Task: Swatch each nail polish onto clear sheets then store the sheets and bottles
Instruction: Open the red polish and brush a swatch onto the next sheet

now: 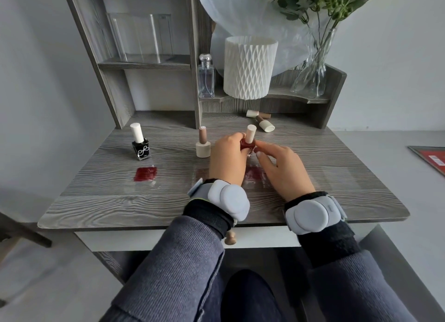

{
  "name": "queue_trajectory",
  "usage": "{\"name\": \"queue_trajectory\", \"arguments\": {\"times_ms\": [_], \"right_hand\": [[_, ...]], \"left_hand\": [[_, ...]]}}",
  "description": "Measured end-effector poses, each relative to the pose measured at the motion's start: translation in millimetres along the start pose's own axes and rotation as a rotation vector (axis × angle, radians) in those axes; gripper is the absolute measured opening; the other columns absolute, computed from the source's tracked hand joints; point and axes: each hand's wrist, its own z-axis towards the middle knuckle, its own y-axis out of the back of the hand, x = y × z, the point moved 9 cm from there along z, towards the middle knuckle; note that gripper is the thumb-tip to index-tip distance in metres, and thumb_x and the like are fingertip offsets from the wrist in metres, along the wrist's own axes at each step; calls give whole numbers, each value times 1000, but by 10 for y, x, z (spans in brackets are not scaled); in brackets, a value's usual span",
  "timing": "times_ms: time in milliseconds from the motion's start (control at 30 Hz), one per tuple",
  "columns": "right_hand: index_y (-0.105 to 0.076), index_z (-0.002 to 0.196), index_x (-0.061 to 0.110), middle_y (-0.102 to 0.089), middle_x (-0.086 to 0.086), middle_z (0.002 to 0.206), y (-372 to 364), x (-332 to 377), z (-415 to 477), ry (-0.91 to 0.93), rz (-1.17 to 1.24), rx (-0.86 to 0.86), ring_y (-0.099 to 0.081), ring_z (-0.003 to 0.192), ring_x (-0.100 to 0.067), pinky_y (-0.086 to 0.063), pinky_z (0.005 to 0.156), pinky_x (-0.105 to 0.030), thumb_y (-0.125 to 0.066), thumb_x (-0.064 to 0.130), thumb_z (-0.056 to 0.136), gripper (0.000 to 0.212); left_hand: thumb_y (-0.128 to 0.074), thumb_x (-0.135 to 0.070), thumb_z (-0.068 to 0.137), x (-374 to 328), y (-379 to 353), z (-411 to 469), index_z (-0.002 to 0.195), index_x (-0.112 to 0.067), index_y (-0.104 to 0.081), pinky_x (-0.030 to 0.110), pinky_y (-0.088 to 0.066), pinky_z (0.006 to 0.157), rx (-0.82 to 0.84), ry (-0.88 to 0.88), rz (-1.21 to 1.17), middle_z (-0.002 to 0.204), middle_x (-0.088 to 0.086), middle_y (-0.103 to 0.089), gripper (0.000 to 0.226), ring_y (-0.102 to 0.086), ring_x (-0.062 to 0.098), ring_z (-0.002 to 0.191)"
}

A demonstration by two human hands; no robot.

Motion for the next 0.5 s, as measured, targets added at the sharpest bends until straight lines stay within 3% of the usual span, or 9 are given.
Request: {"name": "queue_trajectory", "arguments": {"times_ms": [133,233,333,400,500], "right_hand": [[-57,131,32,-67,3,121,-23,10,16,-7,-1,15,-53,123,-22,-42,100,-53,-38,46,89,49],[-56,133,30,-65,4,125,-54,-5,11,-13,2,36,-52,126,-22,-40,102,-54,-45,34,96,39],[-57,132,24,-64,4,126,-2,-14,4,-39,30,8,-51,126,-21,-38,105,-51,-50,27,97,36],[-60,129,19,-65,3,124,87,-11,1,-69,106,-45,-55,122,-18,-40,106,-42,-53,23,97,33],[-66,119,11,-69,-2,111,232,7,47,-136,256,-116,-62,106,-15,-47,94,-29,-54,14,95,27]], "left_hand": [[-61,-11,89,-6,-38,15,107,-9,-67,41,-46,84,38,3,56,99,10,-69,19,-61,28,96],[-58,-13,91,3,-68,7,113,-9,-62,41,-45,84,68,24,103,103,11,-68,23,-60,28,99],[-59,-16,92,22,-39,2,133,-9,-48,33,-42,92,57,81,60,120,11,-61,43,-55,26,113],[-60,-11,90,-17,110,-26,133,-7,-45,33,-43,92,-88,77,-4,121,12,-56,46,-54,25,111],[-57,6,78,-156,386,-124,103,-3,-51,34,-46,71,-395,-9,-69,96,9,-53,27,-54,22,84]]}}
